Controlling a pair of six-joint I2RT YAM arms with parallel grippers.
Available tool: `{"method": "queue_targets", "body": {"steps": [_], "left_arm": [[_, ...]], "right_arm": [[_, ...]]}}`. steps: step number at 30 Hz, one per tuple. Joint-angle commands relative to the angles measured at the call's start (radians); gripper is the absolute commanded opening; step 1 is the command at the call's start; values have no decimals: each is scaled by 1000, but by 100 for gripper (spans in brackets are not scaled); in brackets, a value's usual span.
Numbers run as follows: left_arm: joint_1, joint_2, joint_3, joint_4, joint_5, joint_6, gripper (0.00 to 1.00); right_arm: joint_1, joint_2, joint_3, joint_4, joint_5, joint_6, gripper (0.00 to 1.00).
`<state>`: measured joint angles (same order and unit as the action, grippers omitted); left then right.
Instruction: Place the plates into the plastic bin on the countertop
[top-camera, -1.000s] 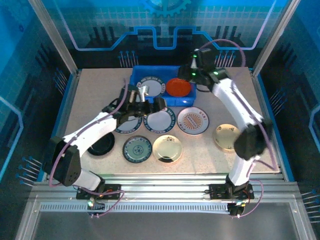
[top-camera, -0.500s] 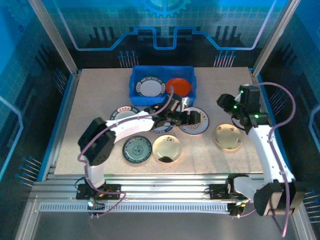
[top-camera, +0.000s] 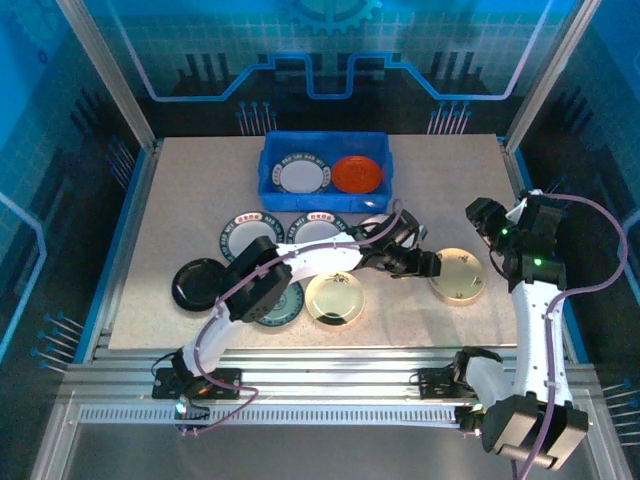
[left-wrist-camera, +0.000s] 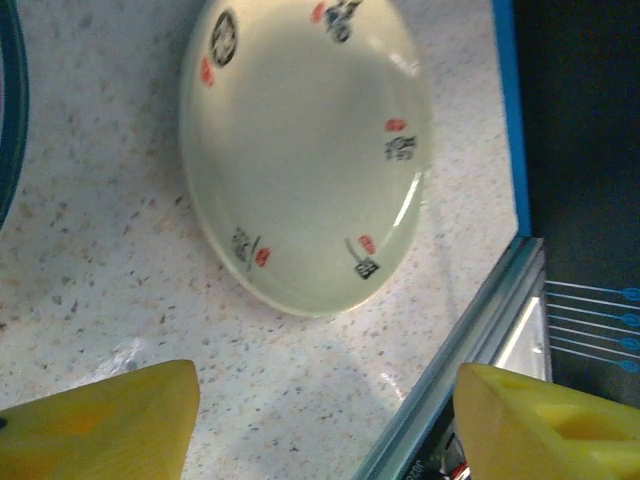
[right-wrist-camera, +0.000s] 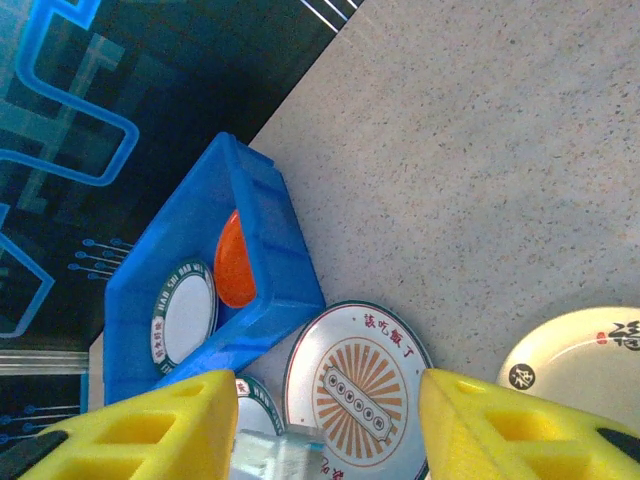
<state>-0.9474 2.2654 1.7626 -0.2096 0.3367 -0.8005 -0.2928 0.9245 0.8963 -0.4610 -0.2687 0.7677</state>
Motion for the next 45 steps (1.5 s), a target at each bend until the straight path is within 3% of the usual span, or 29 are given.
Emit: {"method": "queue_targets", "body": {"steps": [1,7,24,45], "left_arm": [[1,46,65,-91,0,-30,65],[-1,98,99,-78,10,-57,56],[-2,217,252,-130,24,-71,49],[13,364,443,-224,25,-99,21]], "right_arm": [[-17,-16,-11,46,-54,23,51],[-26,-13,-65,75,-70,22,51],[-73,-3,-119,137,-134,23,48],[-83,47,-190,254,-174,67,42]]}}
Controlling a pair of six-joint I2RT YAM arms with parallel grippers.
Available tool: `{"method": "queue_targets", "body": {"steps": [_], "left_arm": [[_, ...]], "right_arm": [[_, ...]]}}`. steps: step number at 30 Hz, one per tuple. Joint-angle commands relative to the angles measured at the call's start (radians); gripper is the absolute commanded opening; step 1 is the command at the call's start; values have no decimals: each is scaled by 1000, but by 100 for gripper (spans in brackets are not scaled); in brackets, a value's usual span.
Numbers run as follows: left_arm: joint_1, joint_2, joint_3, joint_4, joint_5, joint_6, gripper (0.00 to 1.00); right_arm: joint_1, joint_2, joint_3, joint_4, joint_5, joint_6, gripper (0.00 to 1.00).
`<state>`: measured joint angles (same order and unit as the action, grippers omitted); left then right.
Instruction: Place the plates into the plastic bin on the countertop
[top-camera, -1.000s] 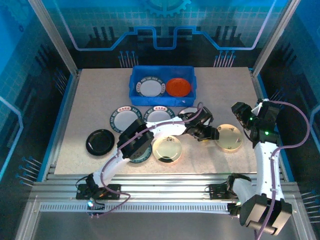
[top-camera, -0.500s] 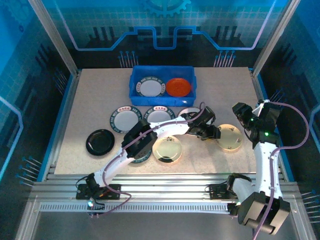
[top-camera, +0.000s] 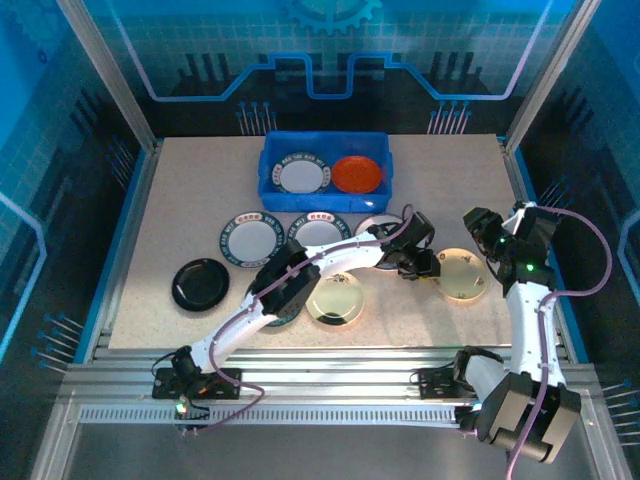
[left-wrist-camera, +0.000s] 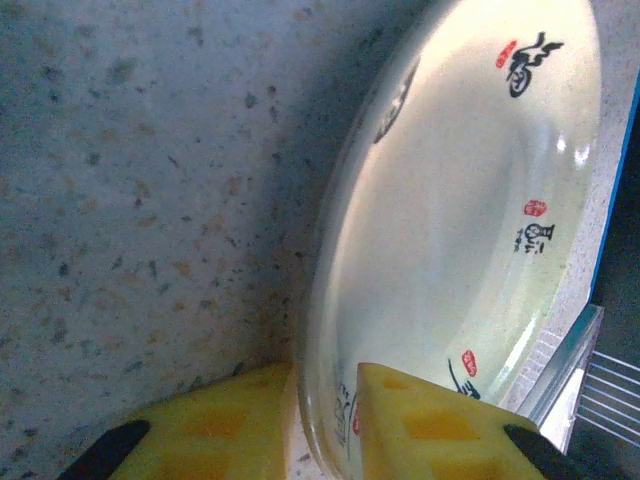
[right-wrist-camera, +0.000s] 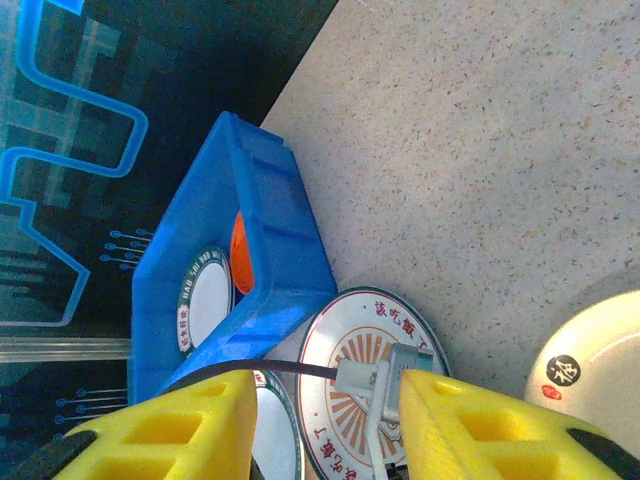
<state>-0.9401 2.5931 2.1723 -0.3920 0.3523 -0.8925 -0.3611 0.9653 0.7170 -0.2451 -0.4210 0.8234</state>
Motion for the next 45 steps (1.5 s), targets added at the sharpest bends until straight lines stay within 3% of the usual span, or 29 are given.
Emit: {"method": "queue_targets", "body": {"steps": [1,9,15,25,29,34,45], "left_arm": [[7,43,38,-41,12,-7,18],[11,59,81,-53,29,18,0],[20,-23,47,-44,25,71,0],[65,-326,-128,-90,7,223,0],[76,-495,-259,-144,-76,314,0],[123,-683,-437,-207,-166,366,0],[321,-991,-800,-109,-47,333,0]], "right_arm": [[-14,9,-13,39,-24,11,42],[-15,15,0,44,-20,11,42],[-11,43,68,-6,-36,-52,42],[49,-45,156,-81,7,-122,48],[111,-72,210,-109,34,-133,50],[194,-115,244,-139,84,-154,59],[387,-112,205,-165,13,-188,57]]}}
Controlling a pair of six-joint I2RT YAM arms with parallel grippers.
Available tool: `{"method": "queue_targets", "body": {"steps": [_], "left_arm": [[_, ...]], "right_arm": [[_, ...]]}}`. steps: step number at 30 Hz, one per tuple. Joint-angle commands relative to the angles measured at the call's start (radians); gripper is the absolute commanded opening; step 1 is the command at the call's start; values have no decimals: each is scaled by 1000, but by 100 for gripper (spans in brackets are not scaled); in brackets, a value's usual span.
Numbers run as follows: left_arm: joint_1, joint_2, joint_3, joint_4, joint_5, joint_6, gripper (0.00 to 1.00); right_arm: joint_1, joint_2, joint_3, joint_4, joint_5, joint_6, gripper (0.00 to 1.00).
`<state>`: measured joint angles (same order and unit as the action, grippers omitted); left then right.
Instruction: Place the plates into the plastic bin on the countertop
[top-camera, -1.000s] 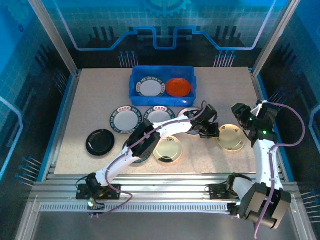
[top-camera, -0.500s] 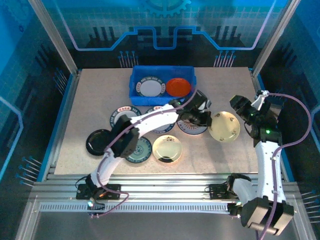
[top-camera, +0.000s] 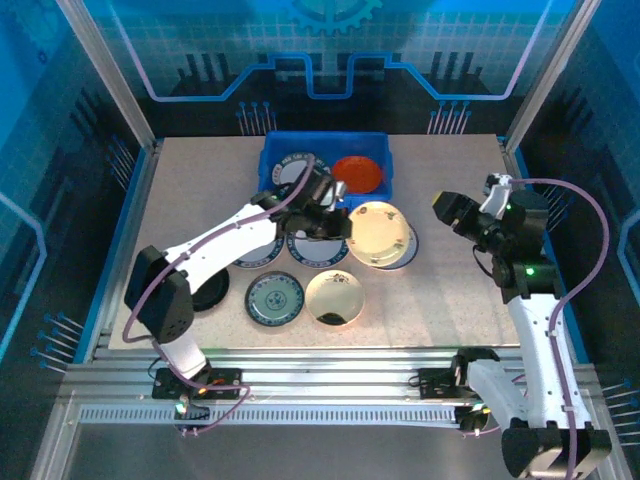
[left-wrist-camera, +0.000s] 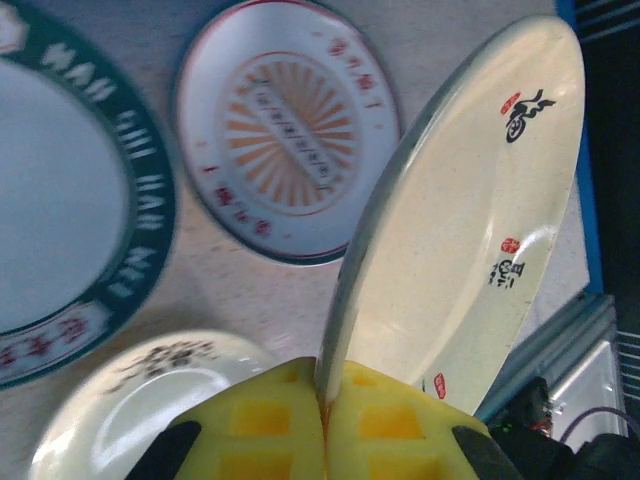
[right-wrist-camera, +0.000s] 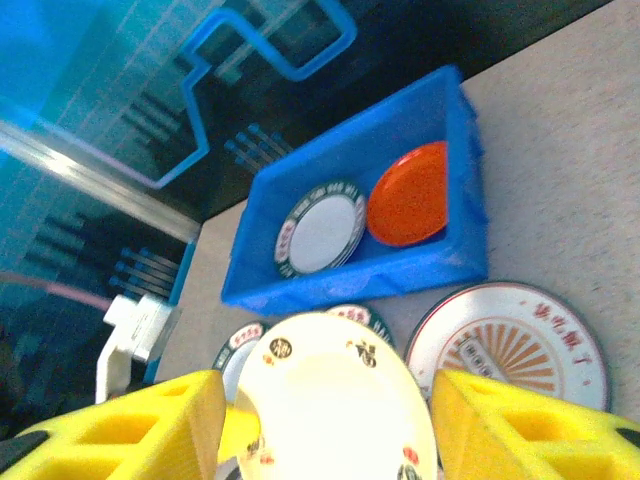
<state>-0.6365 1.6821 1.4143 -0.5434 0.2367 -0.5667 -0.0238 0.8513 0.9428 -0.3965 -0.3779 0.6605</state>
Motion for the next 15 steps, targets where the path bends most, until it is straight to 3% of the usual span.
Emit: {"method": "queue_targets", "body": {"steps": [1,9,15], "left_arm": [[28,-94,-57,54,78,2,0],[105,-147,-133,149,209,-58,0],[131,-169,-174,209,259,-98,0]], "right_arm": [[71,5,-30,-8,-26,-26,57],[205,109,-104,61,-15,-8,58],[246,194,-126,144,-29,9,59]]}}
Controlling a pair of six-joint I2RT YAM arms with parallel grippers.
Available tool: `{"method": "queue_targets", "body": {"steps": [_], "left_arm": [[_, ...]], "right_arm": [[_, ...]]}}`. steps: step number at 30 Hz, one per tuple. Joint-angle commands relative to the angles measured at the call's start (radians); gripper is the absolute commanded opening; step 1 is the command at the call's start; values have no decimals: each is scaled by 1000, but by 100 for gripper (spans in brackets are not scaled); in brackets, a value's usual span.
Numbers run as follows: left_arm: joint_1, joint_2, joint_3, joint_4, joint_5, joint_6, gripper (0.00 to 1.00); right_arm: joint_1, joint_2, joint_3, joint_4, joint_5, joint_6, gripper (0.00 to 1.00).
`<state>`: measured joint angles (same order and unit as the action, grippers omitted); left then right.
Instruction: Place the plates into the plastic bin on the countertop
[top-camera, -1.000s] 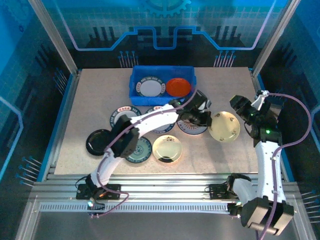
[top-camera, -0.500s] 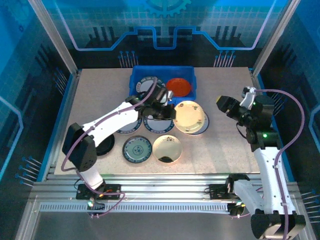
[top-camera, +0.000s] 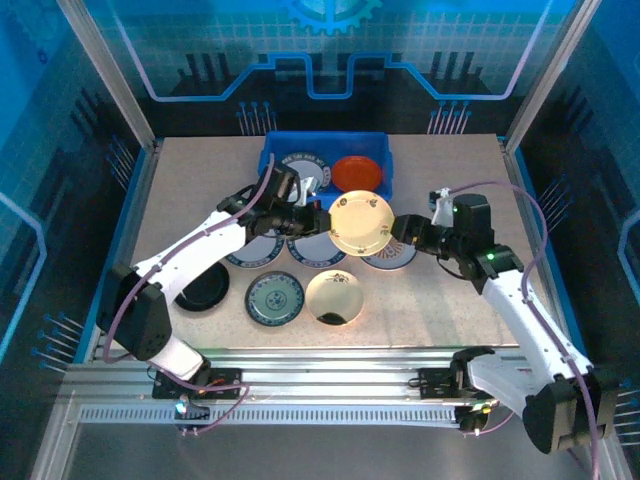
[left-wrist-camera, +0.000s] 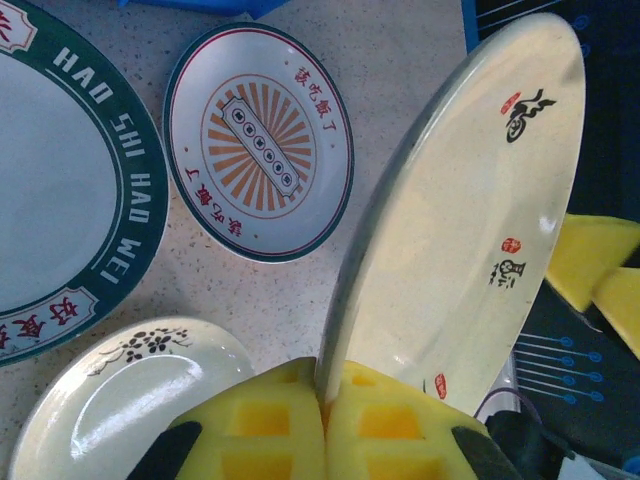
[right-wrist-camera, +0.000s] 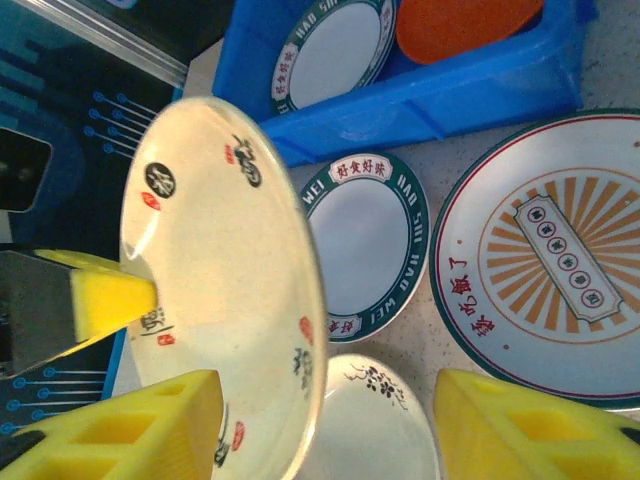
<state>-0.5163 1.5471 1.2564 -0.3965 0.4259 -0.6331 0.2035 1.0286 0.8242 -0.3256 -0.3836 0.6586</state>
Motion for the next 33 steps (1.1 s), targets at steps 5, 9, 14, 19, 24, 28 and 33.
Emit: {"method": "queue_targets", "body": {"steps": [5,9,14,19,24,28,33], "left_arm": [[17,-27,-18,78,88,-37,0],[26,-13,-25,112,116,-59,0],[51,8,-34,141,110,-90,10],[80,30,-49,176,97,-115,30],[85,57,-34,160,71,-116,0],[85,61,-27,150,46,-110,0],[102,75,15,133,-2,-85,0]], "right_arm": [[26,78,-31,192,-71,44,57],[28,147,-31,261,-104,71,19],[34,190,-31,322,-122,111,0],[47,207,-21,340,-140,122,0],[53,221,-9,343,-138,127,0],[53,231,0,331,-122,131,0],[49,232,34,249,-76,104,59]]}}
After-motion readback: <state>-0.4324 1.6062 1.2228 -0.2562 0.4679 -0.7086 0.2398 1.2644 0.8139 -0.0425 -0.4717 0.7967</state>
